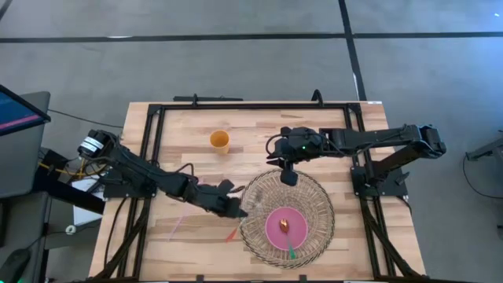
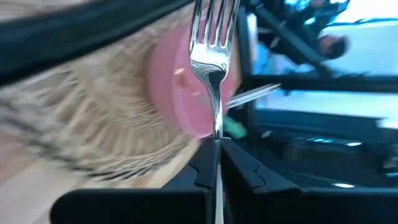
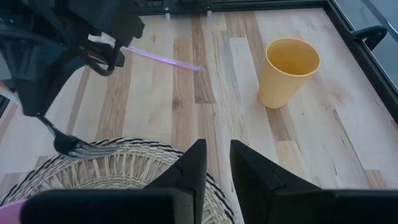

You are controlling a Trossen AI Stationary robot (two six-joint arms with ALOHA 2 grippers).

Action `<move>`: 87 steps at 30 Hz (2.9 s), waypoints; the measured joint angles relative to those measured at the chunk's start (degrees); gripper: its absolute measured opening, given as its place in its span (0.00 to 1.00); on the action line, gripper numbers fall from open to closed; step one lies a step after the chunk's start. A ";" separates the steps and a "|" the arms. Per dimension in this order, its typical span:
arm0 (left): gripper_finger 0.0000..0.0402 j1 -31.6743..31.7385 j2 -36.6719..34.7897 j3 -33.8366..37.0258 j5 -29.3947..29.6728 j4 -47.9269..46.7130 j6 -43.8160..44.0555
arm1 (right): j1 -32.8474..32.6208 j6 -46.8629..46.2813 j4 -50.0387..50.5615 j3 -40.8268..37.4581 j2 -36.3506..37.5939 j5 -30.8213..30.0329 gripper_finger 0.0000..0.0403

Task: Pick & Place Utensil
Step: Put the white and orange fork into the pink bowl

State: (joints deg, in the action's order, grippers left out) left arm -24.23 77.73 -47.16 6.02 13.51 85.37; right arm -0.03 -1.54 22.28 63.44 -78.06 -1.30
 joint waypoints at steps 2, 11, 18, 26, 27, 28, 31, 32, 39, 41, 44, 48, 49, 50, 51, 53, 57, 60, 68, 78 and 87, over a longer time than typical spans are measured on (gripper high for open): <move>0.02 0.66 0.01 -0.02 -0.08 2.39 0.57 | 0.00 0.00 0.04 0.00 0.00 0.00 0.16; 0.02 1.10 1.40 -0.04 -1.54 4.42 -6.20 | -2.82 2.63 -0.15 0.00 0.00 1.72 0.16; 0.02 5.13 1.42 -0.04 -1.17 4.28 -14.40 | -13.08 17.79 -3.45 0.00 -0.06 1.61 0.16; 0.02 11.02 1.42 -0.04 -3.23 4.09 -17.21 | -24.18 43.09 -10.20 0.01 -7.95 -4.40 0.16; 0.02 11.64 1.42 -0.04 -3.25 4.10 -17.22 | -25.03 45.59 -11.64 -0.07 -9.85 -8.06 0.16; 0.02 12.17 1.42 -0.04 -3.25 4.09 -17.23 | -25.63 47.44 -14.49 -0.07 -11.78 -12.44 0.16; 0.02 13.55 1.42 -0.04 -3.23 4.03 -17.23 | -27.05 50.26 -22.71 -0.07 -16.68 -26.08 0.16; 0.02 13.84 1.42 -0.03 -3.20 3.89 -17.23 | -27.31 51.39 -25.37 -0.04 -18.07 -29.37 0.16; 0.02 14.28 1.42 0.00 -3.27 3.96 -17.97 | -28.17 55.95 -31.12 0.11 -23.34 -33.57 0.16; 0.02 14.28 1.42 0.00 -3.29 4.08 -17.97 | -28.24 56.00 -30.77 0.13 -23.91 -34.44 0.16; 0.02 14.28 1.42 0.01 -3.27 4.29 -17.69 | -27.62 56.08 -31.63 0.13 -24.39 -34.71 0.16; 0.02 14.28 1.42 0.02 -3.27 4.55 -17.36 | -26.36 55.79 -31.50 0.13 -24.39 -34.73 0.16; 0.02 14.28 1.42 0.02 -3.27 4.58 -17.36 | -26.11 55.69 -31.61 0.13 -24.39 -34.69 0.16; 0.02 14.28 1.42 0.02 -3.27 4.64 -17.34 | -25.85 55.70 -31.66 0.13 -24.39 -34.67 0.16; 0.02 14.28 1.42 0.02 -3.25 4.75 -17.32 | -25.65 55.70 -31.60 0.13 -24.39 -34.63 0.16; 0.02 14.28 1.42 0.02 -3.27 4.92 -17.23 | -25.30 55.66 -31.02 0.13 -24.39 -34.55 0.16; 0.03 14.28 1.42 0.04 -4.28 7.11 -17.22 | -25.11 55.67 -30.48 0.13 -24.39 -34.32 0.16; 0.04 14.28 1.42 0.04 -4.58 7.11 -17.21 | -24.97 56.39 -30.75 0.15 -24.39 -34.26 0.12; 0.07 14.28 1.42 0.04 -4.32 7.50 -17.18 | -24.94 57.44 -30.00 0.10 -24.46 -33.92 0.03; 0.08 14.25 1.40 0.04 -4.13 7.27 -18.82 | -25.85 51.19 -28.93 0.13 -23.99 -36.35 0.01; 0.08 14.28 -0.42 -0.06 -4.15 8.86 -29.24 | -31.22 42.79 -27.71 0.13 -16.80 -42.21 0.01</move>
State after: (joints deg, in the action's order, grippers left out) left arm -9.96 77.31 -47.22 1.87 22.37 56.13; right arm -31.25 41.25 -5.42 63.57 -94.87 -43.51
